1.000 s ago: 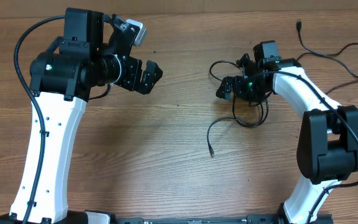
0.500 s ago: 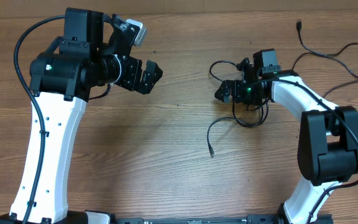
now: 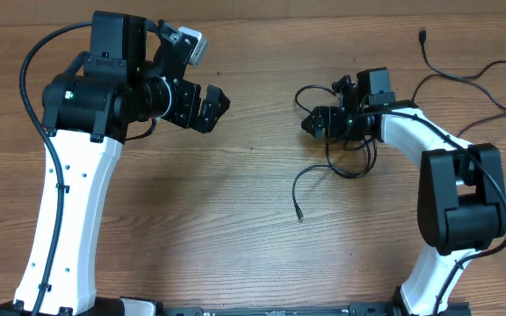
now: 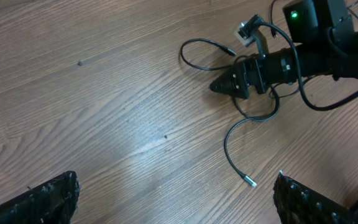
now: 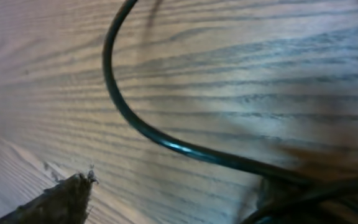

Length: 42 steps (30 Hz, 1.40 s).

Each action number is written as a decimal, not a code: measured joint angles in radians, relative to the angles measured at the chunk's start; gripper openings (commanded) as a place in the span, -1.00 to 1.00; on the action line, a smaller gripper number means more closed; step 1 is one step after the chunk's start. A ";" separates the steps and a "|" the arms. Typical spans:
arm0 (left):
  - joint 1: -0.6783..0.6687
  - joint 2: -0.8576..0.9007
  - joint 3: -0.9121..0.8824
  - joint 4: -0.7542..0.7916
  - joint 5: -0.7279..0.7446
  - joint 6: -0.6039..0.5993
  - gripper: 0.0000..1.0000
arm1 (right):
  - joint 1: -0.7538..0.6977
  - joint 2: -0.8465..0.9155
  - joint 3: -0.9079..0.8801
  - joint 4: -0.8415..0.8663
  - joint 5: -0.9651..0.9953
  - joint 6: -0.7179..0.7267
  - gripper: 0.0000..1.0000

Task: Untangle cables

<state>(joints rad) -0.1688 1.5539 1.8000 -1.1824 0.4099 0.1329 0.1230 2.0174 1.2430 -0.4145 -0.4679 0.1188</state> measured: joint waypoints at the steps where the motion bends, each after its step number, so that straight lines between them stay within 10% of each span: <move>1: 0.000 0.000 0.000 0.000 0.000 0.000 1.00 | 0.000 0.008 0.000 0.000 -0.008 0.002 -0.15; 5: 0.000 0.000 0.000 0.000 0.000 0.000 0.99 | -0.001 0.031 -0.001 -0.007 -0.018 0.027 -0.92; 23: 0.000 0.000 0.000 0.000 0.000 0.000 1.00 | -0.001 -0.156 0.232 -0.391 -0.040 0.062 -0.93; 42: 0.000 0.000 0.000 0.000 0.000 0.000 1.00 | -0.001 -0.635 0.470 -0.361 -0.010 0.041 -0.92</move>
<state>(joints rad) -0.1688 1.5539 1.8000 -1.1824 0.4099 0.1329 0.1223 1.3823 1.7134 -0.7757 -0.4782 0.1600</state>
